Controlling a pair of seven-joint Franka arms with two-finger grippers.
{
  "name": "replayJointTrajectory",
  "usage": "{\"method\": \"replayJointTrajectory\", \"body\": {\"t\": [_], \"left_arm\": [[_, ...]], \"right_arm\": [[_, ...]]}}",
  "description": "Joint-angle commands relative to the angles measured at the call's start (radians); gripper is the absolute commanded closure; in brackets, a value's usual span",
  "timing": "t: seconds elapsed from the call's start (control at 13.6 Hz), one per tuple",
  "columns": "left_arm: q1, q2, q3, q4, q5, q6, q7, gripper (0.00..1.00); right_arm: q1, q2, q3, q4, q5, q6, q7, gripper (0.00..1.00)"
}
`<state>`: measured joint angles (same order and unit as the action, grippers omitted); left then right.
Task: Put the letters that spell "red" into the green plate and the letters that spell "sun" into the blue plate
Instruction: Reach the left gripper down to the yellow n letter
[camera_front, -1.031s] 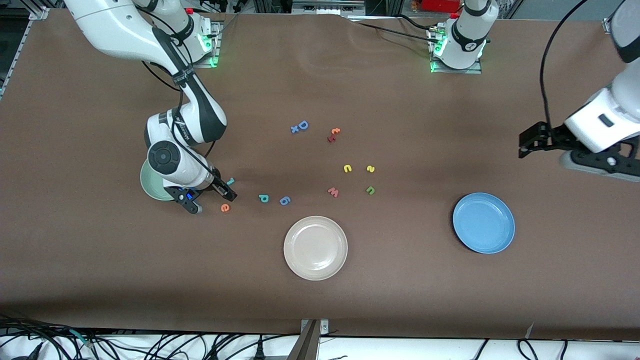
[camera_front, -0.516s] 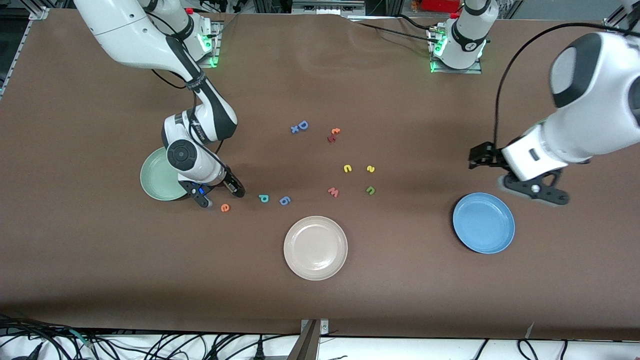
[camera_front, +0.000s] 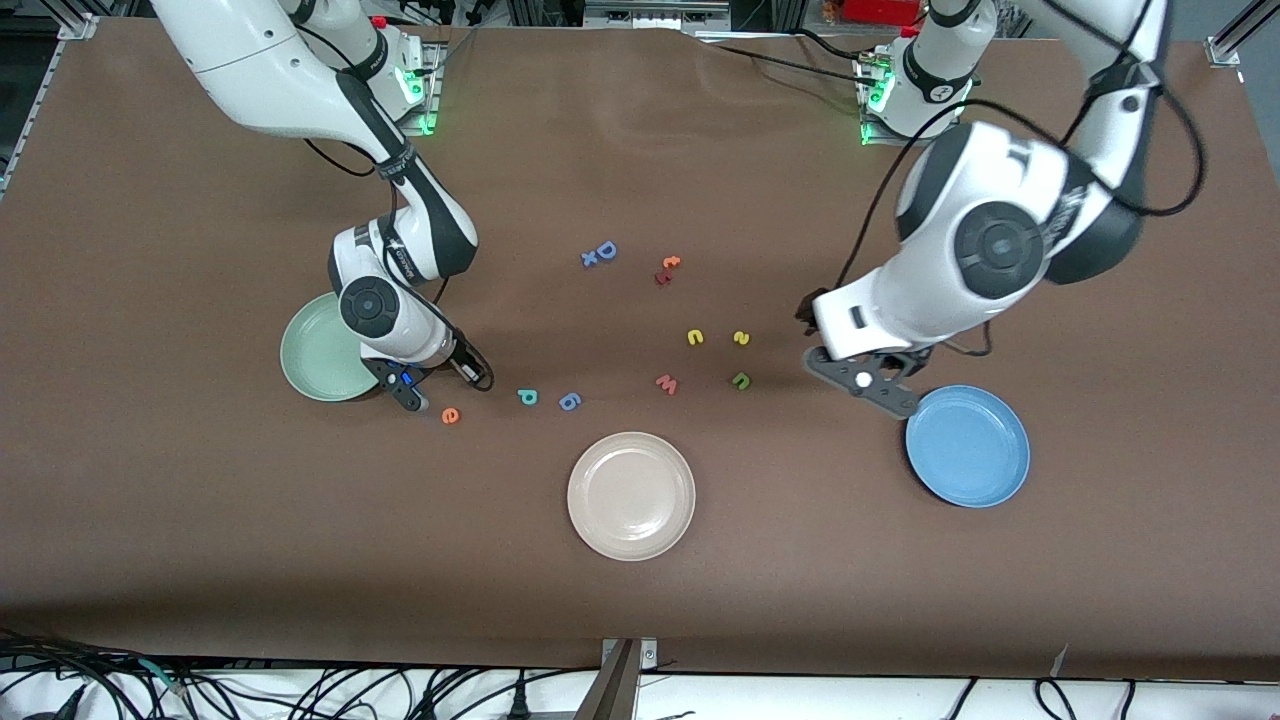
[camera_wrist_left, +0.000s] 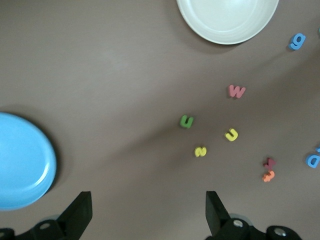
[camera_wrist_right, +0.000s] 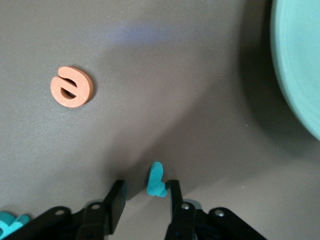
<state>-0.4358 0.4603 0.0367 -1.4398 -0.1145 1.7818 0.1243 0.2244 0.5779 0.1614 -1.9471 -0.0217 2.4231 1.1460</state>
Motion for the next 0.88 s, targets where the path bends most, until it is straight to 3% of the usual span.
{"method": "replayJointTrajectory", "body": {"t": [0.0,0.37,0.52,0.59,0.81], "left_arm": [[-0.034,0.05,0.012,0.015,-0.017,0.036,0.005,0.0],[-0.06,0.034,0.011,-0.112,-0.007,0.123,0.005,0.0],[-0.067,0.002,-0.007,-0.222,-0.008,0.239,-0.001,0.0],[-0.067,-0.018,-0.017,-0.285,-0.007,0.319,-0.024,0.0],[-0.08,-0.028,-0.046,-0.387,-0.001,0.454,-0.072,0.0]], "right_arm": [[0.0,-0.013,-0.017,-0.029,-0.026,0.005,0.018,0.55],[0.0,-0.015,-0.034,-0.029,-0.08,0.008,0.017,0.5],[0.0,-0.015,-0.034,-0.029,-0.08,0.008,0.02,0.75],[0.0,-0.015,-0.033,-0.027,-0.08,0.008,0.021,0.82],[0.0,-0.015,-0.032,-0.024,-0.078,0.01,0.024,0.81]]}}
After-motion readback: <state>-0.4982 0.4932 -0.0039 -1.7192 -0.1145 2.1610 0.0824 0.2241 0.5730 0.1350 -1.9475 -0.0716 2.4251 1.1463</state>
